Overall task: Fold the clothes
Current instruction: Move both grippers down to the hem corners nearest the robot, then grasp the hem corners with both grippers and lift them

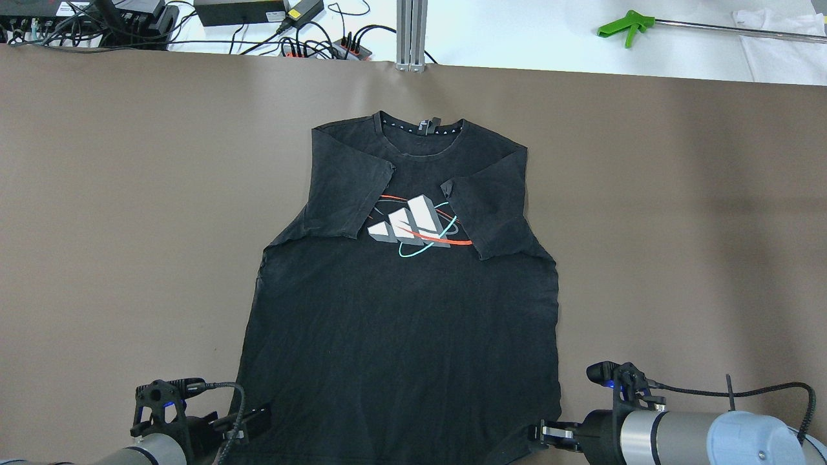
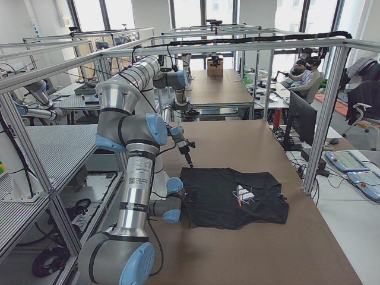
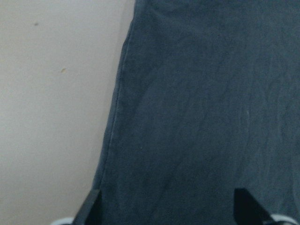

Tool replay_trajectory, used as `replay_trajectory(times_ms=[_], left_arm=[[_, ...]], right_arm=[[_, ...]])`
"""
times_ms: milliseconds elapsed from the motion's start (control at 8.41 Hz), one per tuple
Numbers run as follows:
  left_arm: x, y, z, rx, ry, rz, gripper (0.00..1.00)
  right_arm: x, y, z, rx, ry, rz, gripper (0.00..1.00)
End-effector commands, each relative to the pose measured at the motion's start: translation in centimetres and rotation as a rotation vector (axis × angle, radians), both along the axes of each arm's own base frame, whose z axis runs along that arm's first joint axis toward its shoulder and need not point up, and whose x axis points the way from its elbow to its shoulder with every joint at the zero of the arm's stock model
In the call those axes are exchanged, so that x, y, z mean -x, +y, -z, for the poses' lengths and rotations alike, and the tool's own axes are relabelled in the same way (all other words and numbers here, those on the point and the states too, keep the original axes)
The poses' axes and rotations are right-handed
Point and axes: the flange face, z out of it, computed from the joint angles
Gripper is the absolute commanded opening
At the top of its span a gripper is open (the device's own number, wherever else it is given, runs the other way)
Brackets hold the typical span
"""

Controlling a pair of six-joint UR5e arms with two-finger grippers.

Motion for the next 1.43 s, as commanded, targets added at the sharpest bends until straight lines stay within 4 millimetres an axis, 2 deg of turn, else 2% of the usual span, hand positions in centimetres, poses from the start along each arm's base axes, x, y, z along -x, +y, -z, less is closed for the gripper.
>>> replay_trajectory(times_ms=[0,595,1070,1308], left_arm=[[0.0,1.5,-1.3,-0.002,-0.027,-0.016,1.0],[-1.5,4.5,-2.4,-0.003,-0.045,-0.053,1.0],[-1.9,4.9,-2.9,-0.012,-0.058,-0.05,1.0],[-2.1,4.9,-3.2,-0.013,-0.064,-0.05,0.94]], right_arm=[[0.5,-0.2,0.7,-0.009,-0.013,-0.011,0.0],[0.9,-0.3,1.0,-0.013,-0.02,-0.012,0.0],[0.9,-0.4,0.9,-0.015,-0.019,-0.012,0.0],[0.8,-0.4,0.9,-0.015,-0.019,-0.014,0.0]])
